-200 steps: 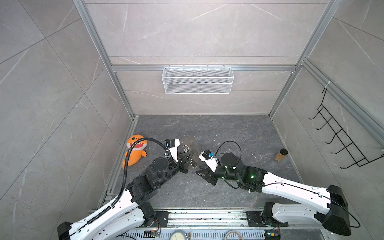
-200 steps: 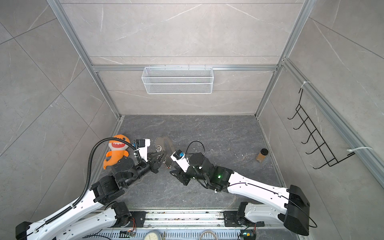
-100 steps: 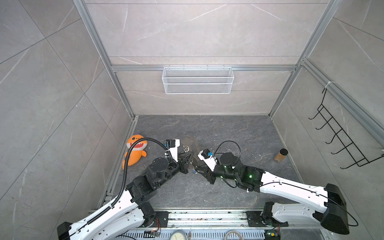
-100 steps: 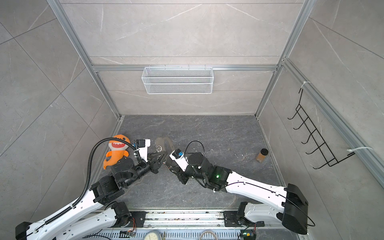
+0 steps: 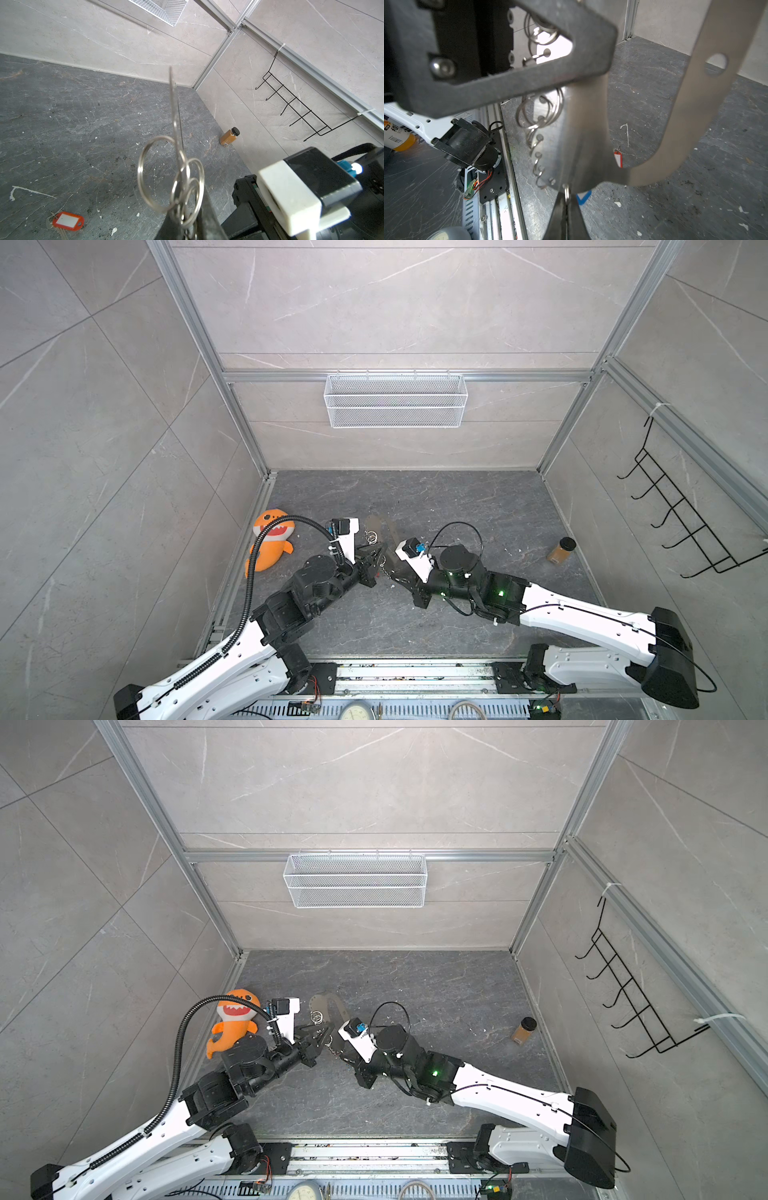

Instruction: Remove the keys from the keyring

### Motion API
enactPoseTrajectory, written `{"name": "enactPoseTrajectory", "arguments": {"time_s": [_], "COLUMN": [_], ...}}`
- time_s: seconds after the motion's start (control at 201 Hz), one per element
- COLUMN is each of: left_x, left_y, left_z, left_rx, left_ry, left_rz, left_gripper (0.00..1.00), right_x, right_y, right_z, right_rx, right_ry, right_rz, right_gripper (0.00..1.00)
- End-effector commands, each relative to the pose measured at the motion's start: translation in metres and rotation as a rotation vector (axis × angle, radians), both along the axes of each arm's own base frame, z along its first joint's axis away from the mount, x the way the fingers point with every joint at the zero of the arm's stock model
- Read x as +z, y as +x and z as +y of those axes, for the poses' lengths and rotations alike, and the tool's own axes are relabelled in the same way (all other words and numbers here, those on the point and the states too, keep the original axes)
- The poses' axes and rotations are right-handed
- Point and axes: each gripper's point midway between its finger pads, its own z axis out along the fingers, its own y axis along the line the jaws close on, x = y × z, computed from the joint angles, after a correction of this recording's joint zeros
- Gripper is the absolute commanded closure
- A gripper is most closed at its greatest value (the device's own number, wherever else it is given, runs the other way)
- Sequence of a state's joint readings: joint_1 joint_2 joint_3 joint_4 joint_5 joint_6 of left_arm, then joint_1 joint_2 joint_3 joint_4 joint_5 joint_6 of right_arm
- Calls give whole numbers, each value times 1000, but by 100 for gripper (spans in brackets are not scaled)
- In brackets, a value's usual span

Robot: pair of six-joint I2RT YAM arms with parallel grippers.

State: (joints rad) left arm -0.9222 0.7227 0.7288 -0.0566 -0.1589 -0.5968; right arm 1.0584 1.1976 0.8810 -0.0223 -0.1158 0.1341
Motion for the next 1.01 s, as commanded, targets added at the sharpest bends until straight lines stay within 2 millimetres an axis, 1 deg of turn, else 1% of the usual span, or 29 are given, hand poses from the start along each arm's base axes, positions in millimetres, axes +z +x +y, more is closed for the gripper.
{"name": "enactPoseTrajectory", "arguments": {"time_s": [0.0, 0.08, 0.209, 0.349, 0.403, 0.503, 0.538, 0.608, 0.647, 0.687, 0.747, 0.822, 0.877, 1.001], "left_x": [24, 19, 6, -10, -17, -27, -28, -24, -19, -13, -2, 8, 15, 25], "left_y": [0, 1, 3, 6, 7, 8, 8, 6, 4, 0, -12, -33, -48, -75], "left_z": [9, 12, 19, 35, 46, 67, 74, 76, 73, 65, 45, 20, 7, -12], "left_rx": [29, 49, 84, 154, 205, 292, 315, 310, 282, 226, 92, -94, -206, -401], "left_ry": [-66, -55, -25, 21, 38, 60, 60, 59, 48, 38, 11, -20, -35, -51], "left_rz": [-35, -25, 1, 29, 42, 50, 45, 10, -26, -65, -142, -211, -260, -328], "left_gripper": [91, 76, 61, 54, 53, 46, 44, 39, 36, 34, 34, 34, 35, 41], "right_x": [20, 25, 29, 34, 36, 37, 37, 38, 40, 44, 48, 55, 61, 72], "right_y": [1, 0, -4, -9, -10, -12, -12, -16, -20, -24, -32, -41, -45, -51], "right_z": [-8, -14, -21, -32, -36, -42, -43, -45, -45, -45, -45, -45, -44, -40], "right_rx": [-24, -31, -27, -17, -17, -14, -13, 8, 31, 58, 107, 163, 192, 245], "right_ry": [17, 3, -31, -81, -111, -145, -157, -175, -180, -178, -177, -159, -141, -102], "right_rz": [-35, -34, -24, -32, -35, -30, -28, -29, -32, -35, -45, -68, -85, -115], "right_gripper": [100, 100, 100, 100, 100, 100, 100, 100, 100, 100, 100, 100, 100, 100]}}
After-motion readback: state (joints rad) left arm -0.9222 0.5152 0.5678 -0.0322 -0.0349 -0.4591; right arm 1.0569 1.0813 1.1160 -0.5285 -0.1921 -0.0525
